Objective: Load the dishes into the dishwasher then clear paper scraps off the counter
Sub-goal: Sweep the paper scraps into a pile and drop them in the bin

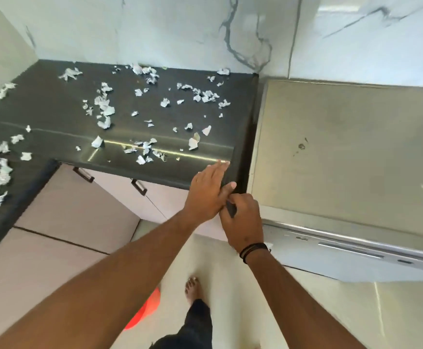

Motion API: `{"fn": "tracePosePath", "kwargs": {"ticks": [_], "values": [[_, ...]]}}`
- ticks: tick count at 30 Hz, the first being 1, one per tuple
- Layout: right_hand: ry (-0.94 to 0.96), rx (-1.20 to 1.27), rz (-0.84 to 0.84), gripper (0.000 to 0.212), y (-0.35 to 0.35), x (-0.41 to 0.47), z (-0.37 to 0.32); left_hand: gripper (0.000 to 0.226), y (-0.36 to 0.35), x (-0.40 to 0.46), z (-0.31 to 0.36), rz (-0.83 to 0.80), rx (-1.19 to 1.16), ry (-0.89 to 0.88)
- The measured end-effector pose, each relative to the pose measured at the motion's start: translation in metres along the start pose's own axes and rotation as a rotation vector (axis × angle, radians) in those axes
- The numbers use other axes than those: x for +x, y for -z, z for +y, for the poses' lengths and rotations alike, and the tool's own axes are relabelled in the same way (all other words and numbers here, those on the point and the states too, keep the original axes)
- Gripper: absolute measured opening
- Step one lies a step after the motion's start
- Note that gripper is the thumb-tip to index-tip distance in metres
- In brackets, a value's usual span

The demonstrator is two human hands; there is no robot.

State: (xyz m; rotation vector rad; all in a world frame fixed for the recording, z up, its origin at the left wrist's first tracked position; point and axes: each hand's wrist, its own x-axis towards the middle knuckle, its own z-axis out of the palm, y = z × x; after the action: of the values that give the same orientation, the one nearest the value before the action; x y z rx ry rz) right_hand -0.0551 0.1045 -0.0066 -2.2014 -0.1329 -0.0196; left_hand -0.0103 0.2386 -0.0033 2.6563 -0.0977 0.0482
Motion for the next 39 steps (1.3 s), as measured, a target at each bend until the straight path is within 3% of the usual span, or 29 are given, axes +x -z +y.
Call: {"fn": "tracePosePath", "kwargs": {"ticks": [8,15,20,26,29,34,39], "values": [[0.083,-0.078,-0.068,0.023,-0.071,0.061,-0.053,0.069,0.03,0.004,-0.095,0.048,-0.178,0.16],[0.013,-0.164,-0.218,0.071,-0.116,0.101,-0.062,0.058,0.037,0.011,-0.149,0.057,-0.043,0.111],[0.161,-0.641,-0.39,0.073,-0.139,0.123,-0.062,0.051,0.035,0.016,-0.172,0.053,-0.053,0.049],[0.305,-0.679,-0.446,0.076,-0.16,0.155,-0.073,0.056,0.05,0.038,-0.183,0.035,-0.15,0.066],[0.345,-0.687,-0.49,0.101,-0.169,0.175,-0.08,0.057,0.059,0.058,-0.197,-0.017,-0.152,0.064],[0.308,-0.642,-0.476,0.071,-0.182,0.196,-0.081,0.051,0.073,0.081,-0.2,-0.009,-0.225,0.141],[0.4,-0.434,-0.421,0.06,-0.176,0.185,-0.082,0.041,0.075,0.055,-0.179,0.339,-0.128,0.187]]}}
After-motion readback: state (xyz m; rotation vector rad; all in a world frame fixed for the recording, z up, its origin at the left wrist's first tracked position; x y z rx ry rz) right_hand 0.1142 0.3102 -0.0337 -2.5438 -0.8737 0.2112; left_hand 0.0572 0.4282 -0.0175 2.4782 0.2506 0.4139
